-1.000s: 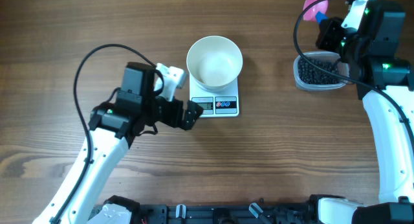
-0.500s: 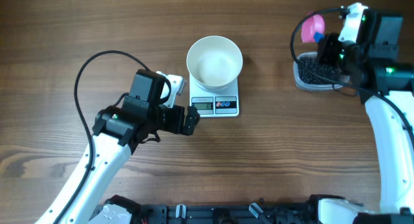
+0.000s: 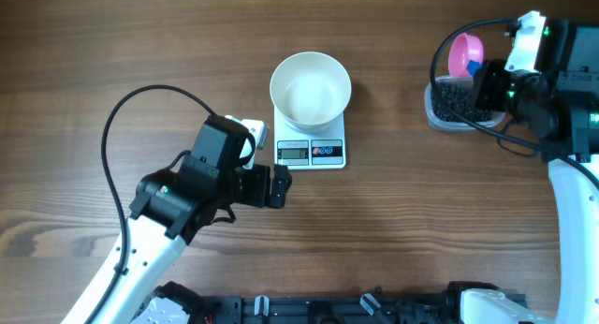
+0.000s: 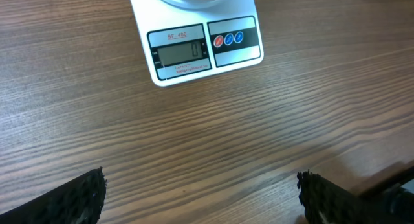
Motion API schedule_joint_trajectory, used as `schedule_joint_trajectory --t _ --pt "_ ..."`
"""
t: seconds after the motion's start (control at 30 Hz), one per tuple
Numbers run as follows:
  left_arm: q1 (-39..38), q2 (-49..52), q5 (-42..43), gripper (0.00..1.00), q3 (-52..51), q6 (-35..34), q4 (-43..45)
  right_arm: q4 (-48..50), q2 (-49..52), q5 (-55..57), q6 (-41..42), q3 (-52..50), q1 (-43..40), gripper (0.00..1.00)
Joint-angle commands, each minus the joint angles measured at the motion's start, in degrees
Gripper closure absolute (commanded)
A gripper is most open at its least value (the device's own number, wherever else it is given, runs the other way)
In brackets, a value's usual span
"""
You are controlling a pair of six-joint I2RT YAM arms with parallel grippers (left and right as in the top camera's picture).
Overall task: Scoop item into bowl and weigh 150g on scale
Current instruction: 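Move the left gripper forward to the front of the scale display, then lower the pink scoop with the right gripper over the bean tub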
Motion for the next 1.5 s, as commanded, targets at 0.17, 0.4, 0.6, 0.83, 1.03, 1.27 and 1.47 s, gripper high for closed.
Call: schedule_joint_trajectory --t 0.17,0.4,0.6,0.83,1.03,1.27,1.47 --pt "-0.31 -0.52 -1.38 0.00 1.60 0.83 -0.79 -0.39 -0.70 -2.64 1.99 1.31 -0.13 0.96" --pt "-0.31 -0.31 -11.04 0.00 5.86 1.73 -2.12 -0.42 -0.70 -2.67 2.12 1.31 -0.13 0.96" --pt "-1.33 3.74 -9.92 0.00 5.88 5.81 -1.51 -0.46 -0.68 -2.64 1.97 1.31 -0.13 0.96" --pt "-5.73 7.96 -9.77 0.00 5.88 6.64 0.66 -1.27 -0.68 -2.64 1.95 1.29 -0.13 0.96" --pt "-5.60 7.85 -9.77 0.00 5.95 5.05 3.15 -3.10 -0.68 -2.62 1.75 1.29 -0.13 0.96" --pt "-5.16 7.63 -10.93 0.00 6.05 4.96 3.56 -2.23 -0.68 -2.62 1.84 1.29 -0.13 0.95" --pt "-2.40 7.54 -9.07 0.00 6.05 5.51 4.22 -1.66 -0.68 -2.60 1.79 1.29 -0.13 0.96"
